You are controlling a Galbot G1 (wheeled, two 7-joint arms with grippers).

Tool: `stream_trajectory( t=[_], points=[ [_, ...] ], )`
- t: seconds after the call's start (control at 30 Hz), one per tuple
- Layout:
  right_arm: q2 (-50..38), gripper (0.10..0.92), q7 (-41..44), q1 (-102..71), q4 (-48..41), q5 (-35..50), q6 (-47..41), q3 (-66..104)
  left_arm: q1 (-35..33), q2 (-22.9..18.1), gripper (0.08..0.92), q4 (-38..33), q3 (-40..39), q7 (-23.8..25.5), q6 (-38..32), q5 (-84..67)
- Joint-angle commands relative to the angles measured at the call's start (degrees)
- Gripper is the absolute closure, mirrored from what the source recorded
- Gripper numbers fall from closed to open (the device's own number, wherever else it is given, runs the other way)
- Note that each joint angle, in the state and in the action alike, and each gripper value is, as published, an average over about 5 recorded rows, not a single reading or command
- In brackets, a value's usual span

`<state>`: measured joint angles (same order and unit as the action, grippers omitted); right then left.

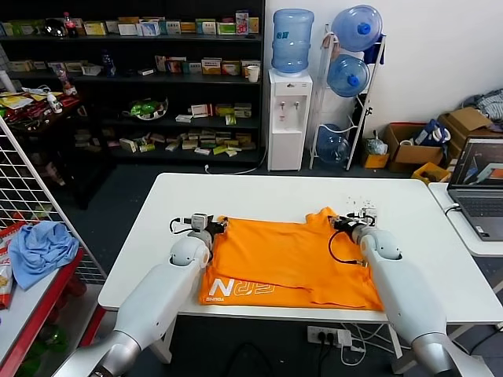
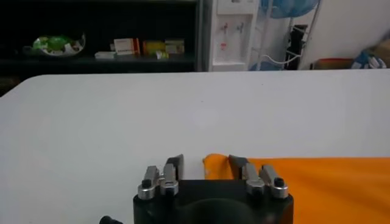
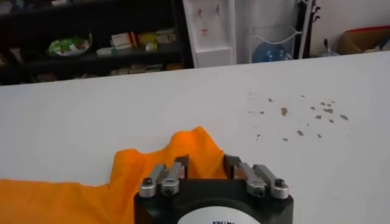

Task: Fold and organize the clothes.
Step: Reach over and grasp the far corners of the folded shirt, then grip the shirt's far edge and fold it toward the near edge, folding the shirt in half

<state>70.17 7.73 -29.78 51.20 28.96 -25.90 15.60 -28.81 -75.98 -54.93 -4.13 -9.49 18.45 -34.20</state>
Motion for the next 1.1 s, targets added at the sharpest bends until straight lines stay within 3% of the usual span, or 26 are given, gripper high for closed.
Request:
stream_trajectory(
  t=[0.03,0.27,0.47,0.77,1.1],
  points=[
    [1.7,0.689,0.6,1.0,-2.5,-1.8,1.0,-0.3,-1.1,0.7,0.536,-1.0,-0.1,0.6,0.8,-1.1],
    [-0.3,0.876,-2.2,-2.2,6.0,1.0,2.1,-1.1,-4.2,2.5,0.735,-7.4,0.7,-0.2,-0.2,-1.9],
    [-4.3,0.901,-7.0,-9.6,21.3,4.8,2.3,-1.3,-7.4,5.8,0.886,-15.7,1.8,-0.5,-4.0,-1.0],
    [-12.8,0.901,-14.6,-26.1,45.0,9.9,-2.8,2.5,-15.8,12.7,0.9,-31.2,2.8,-2.4,-4.7,-3.1],
    [-16.0,0.901,-17.3,-46.2,56.6,7.8,-6.0,11.4,-31.5,18.9,0.9,-48.0,3.5,-6.7,-0.8,-5.6]
  ],
)
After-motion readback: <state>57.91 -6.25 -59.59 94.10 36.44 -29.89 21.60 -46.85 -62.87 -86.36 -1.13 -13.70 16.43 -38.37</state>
